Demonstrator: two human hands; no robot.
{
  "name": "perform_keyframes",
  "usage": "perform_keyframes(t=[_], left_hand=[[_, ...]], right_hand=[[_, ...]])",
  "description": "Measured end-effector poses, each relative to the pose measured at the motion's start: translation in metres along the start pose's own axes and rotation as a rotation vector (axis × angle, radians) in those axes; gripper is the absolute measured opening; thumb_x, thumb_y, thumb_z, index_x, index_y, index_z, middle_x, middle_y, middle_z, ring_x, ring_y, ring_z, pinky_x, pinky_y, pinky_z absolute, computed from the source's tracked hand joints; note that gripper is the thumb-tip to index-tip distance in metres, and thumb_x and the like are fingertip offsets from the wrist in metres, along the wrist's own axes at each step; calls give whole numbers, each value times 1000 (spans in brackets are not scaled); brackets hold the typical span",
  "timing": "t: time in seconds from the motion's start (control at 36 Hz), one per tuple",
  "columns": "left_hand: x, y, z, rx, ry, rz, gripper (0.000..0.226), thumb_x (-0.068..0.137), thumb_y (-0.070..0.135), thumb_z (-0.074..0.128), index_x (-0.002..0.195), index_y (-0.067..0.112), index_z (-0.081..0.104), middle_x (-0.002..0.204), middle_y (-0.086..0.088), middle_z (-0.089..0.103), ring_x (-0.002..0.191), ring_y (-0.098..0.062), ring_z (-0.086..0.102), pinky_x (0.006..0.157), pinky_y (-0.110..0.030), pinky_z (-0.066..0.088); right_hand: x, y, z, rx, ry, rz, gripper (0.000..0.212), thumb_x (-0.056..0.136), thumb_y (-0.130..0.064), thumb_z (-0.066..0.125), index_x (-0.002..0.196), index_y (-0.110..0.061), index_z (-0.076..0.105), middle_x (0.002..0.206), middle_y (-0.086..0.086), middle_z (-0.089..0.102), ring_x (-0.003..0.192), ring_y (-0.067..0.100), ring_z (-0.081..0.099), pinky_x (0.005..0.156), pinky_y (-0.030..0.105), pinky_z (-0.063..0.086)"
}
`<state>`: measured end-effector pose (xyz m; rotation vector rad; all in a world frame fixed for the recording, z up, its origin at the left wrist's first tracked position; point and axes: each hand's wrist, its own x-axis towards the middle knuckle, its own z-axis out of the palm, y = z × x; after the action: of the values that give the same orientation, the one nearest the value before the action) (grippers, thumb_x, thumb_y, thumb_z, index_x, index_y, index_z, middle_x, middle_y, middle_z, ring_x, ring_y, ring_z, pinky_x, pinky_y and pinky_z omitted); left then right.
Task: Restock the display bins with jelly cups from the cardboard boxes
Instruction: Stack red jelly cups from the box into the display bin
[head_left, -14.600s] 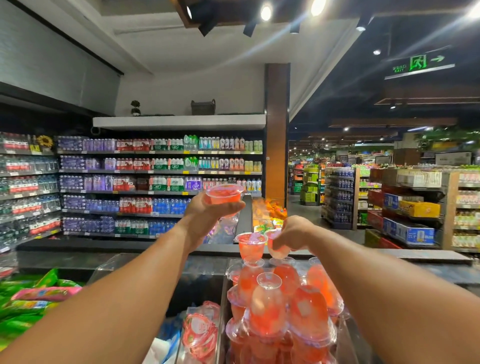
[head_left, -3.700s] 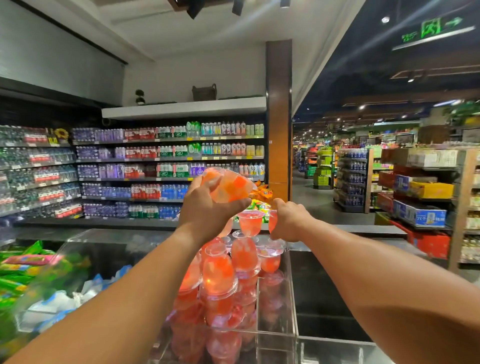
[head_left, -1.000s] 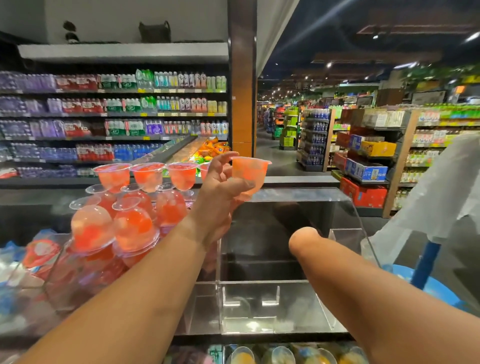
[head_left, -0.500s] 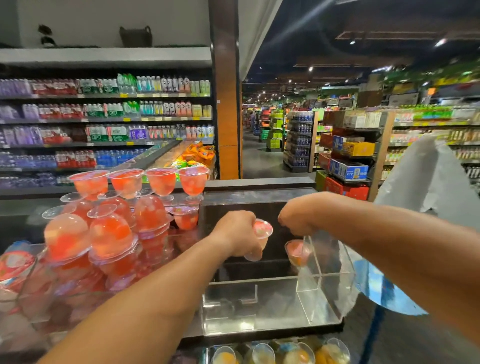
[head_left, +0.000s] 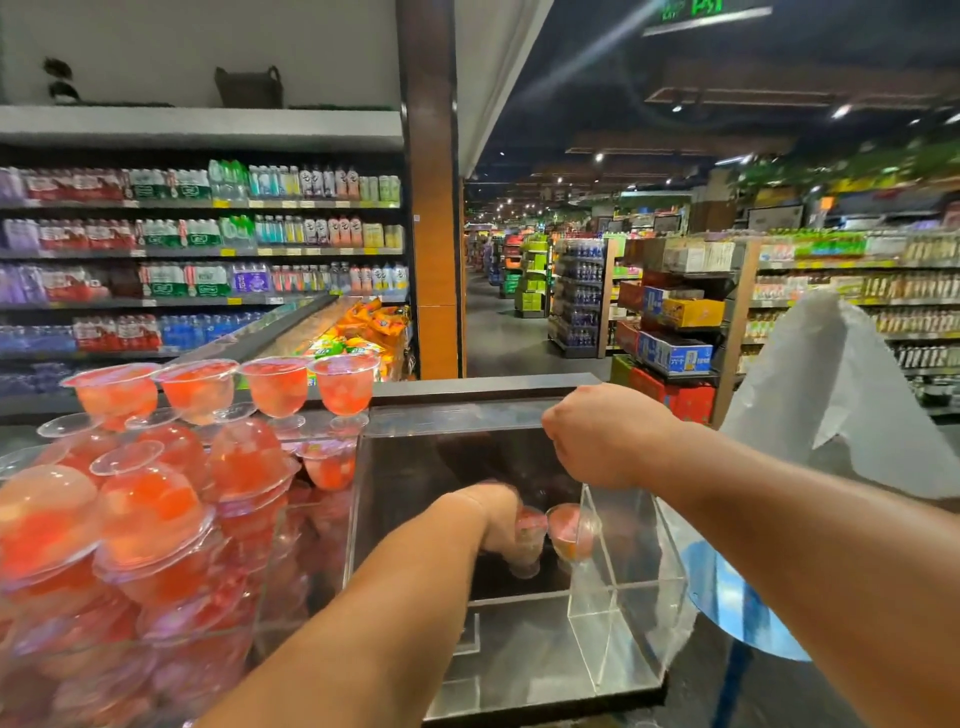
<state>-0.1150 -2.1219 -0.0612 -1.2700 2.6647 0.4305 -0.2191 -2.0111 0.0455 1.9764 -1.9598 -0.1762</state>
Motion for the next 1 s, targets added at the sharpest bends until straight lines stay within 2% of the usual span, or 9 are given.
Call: perform_keyframes(t=[0.06,0.14,0.25,0.5,0.61,0.69,0.83,0.92,1.0], left_hand=[[6,5,2,48,-31,-14,49,68,42,86,107,18,68,102,-7,66,92,-28,63,91,-43,56],[12,11,4,132,-36,-12,50,70,38,86,112,15,70,105,-11,66,89,-29,63,85,-39,57],[16,16,4,189,-46,-7,50,72,37,85,114,14,70,101,-9,64,85,-28,62,81,-36,56],[12,12,4,203,-56,-50,52,76,40,81,119,15,67,105,-10,63,93,-29,61,88,-40,52],[5,5,2,240,-64,-81,76,72,45,87,135,14,58,111,-7,58,105,-28,58,99,-43,51],[1,3,-1,216,-59,-108,88,64,51,90,137,16,55,125,-7,60,117,-31,58,102,-45,50],[-19,2,-12,183,35,-86,65,74,53,84,121,12,65,104,-6,66,97,-26,64,89,-40,56],[-44,5,-21,190,142,-67,50,84,48,76,119,14,65,103,-4,66,94,-24,64,83,-37,56],[-89,10,-32,223,308,-27,38,91,45,67,118,18,63,112,-3,66,101,-25,63,88,-41,55]], right_hand=[[-1,2,3,10,27,4,23,93,-21,48,97,-16,70,96,6,69,84,28,63,74,36,57],[-4,5,2,21,33,7,25,94,-22,47,99,-16,70,97,6,69,81,26,59,74,35,56],[-9,5,0,24,29,2,25,97,-24,47,102,-17,70,88,0,61,82,23,61,74,35,57],[-14,2,-3,50,3,43,23,95,-24,48,96,-17,70,81,-1,56,77,23,61,71,35,57],[-18,-3,-3,71,2,60,23,96,-24,48,97,-17,70,81,-2,56,77,21,60,70,33,56],[-21,-8,-4,81,6,82,23,97,-25,48,96,-18,69,81,-3,55,75,19,59,67,31,52],[-35,-16,-9,123,43,142,22,99,-27,46,99,-19,67,88,-2,58,79,18,59,68,30,49],[-44,-21,-11,182,56,199,24,99,-33,47,106,-19,65,101,3,62,93,22,58,82,36,54],[-52,-28,-14,221,27,254,31,97,-40,49,119,-21,60,119,6,61,111,28,53,95,44,50]])
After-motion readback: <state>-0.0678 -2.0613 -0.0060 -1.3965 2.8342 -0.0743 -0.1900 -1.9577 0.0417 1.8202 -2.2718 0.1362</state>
